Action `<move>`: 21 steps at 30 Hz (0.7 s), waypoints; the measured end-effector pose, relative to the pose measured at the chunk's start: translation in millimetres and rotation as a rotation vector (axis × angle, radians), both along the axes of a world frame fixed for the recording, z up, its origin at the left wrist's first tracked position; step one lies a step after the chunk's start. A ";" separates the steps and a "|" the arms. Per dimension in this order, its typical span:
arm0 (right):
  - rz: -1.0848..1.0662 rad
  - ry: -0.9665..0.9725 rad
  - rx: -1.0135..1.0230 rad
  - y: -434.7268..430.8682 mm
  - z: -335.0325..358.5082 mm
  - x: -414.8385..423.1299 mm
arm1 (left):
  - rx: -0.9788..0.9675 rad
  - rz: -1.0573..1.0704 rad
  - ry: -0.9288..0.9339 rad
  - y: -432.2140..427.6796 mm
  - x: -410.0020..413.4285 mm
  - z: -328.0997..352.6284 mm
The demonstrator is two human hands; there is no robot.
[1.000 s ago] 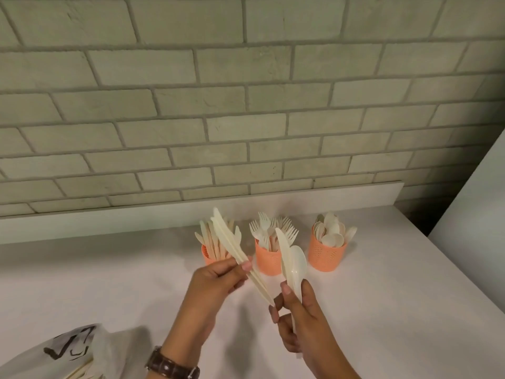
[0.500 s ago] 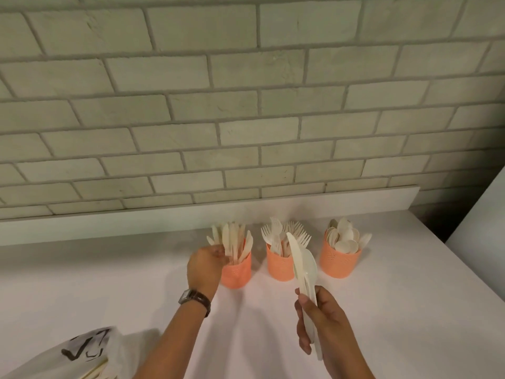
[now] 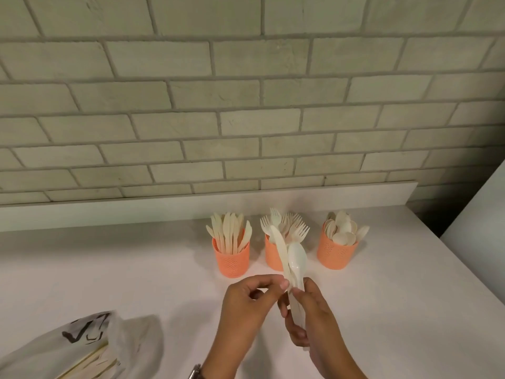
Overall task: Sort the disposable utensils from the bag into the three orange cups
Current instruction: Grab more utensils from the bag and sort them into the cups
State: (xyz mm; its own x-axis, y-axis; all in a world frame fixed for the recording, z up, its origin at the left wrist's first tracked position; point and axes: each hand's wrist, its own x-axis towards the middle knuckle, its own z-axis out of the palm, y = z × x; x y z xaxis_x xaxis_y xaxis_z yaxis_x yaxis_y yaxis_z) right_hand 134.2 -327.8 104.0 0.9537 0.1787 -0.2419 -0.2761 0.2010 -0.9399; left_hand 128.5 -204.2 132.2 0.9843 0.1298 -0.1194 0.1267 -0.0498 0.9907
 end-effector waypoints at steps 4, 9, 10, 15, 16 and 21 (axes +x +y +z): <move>0.065 -0.037 -0.025 2.4 0.9 -3.4 | 0.016 0.123 0.008 2.5 -1.0 -8.0; 0.080 -0.074 -0.015 1.1 2.2 -4.1 | -0.090 0.064 0.060 4.9 -0.4 -4.5; 0.077 -0.087 -0.019 0.4 2.3 -4.2 | -0.090 0.056 0.072 5.2 1.3 -5.9; -0.081 -0.106 -0.092 -4.0 -3.6 -1.5 | -0.094 0.163 0.040 21.6 21.2 -3.9; -0.122 -0.116 -0.136 -6.3 -7.4 -0.1 | -0.099 0.220 -0.004 29.7 29.4 -1.4; -0.197 -0.118 -0.231 -17.8 -17.0 3.3 | 0.039 0.449 -0.222 66.3 75.7 9.7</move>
